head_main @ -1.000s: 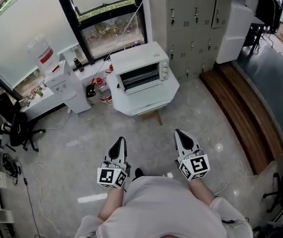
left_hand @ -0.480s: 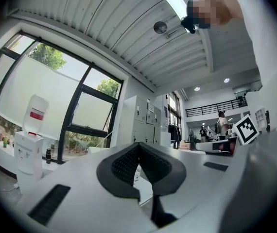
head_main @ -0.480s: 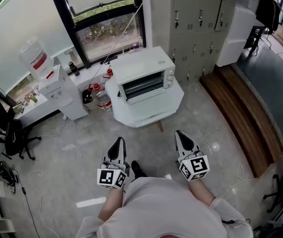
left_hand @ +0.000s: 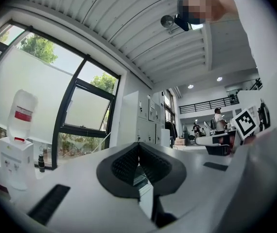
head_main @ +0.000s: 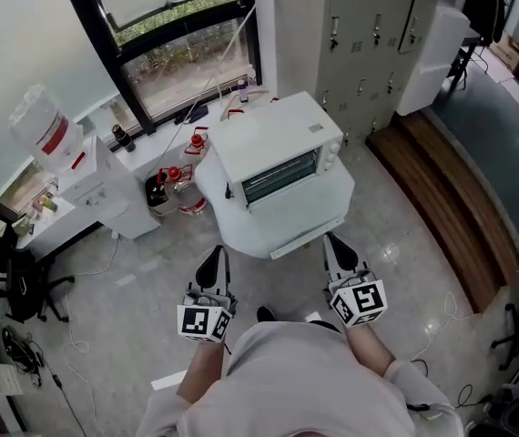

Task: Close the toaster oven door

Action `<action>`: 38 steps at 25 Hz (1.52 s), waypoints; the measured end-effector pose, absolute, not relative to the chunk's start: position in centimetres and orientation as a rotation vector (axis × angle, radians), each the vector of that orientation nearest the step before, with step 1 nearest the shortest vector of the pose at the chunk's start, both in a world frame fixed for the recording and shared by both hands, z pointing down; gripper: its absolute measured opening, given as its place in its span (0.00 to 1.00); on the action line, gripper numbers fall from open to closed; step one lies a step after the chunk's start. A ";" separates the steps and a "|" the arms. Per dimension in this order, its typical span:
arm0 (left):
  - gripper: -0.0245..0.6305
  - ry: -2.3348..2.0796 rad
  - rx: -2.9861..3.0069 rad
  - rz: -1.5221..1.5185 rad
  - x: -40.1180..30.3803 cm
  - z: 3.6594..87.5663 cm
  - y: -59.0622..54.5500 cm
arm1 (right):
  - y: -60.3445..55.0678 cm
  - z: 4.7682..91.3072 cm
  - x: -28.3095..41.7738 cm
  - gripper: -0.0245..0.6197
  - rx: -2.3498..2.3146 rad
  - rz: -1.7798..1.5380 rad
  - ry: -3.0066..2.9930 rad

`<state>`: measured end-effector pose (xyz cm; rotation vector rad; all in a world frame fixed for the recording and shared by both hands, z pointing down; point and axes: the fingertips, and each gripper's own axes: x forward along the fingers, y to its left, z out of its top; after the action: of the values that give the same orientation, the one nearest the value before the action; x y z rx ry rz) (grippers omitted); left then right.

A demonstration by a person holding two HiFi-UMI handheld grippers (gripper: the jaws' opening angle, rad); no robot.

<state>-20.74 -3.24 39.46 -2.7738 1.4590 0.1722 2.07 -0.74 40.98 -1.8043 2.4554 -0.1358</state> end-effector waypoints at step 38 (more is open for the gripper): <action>0.07 1.536 -2.814 0.113 -17.1 40.3 -12.1 | -11.1 41.6 4.6 0.05 -1.671 -0.308 2.467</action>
<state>-17.13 -12.10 40.34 -2.8144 1.5356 0.1133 4.60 -11.10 41.56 -1.6713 2.4670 -0.3084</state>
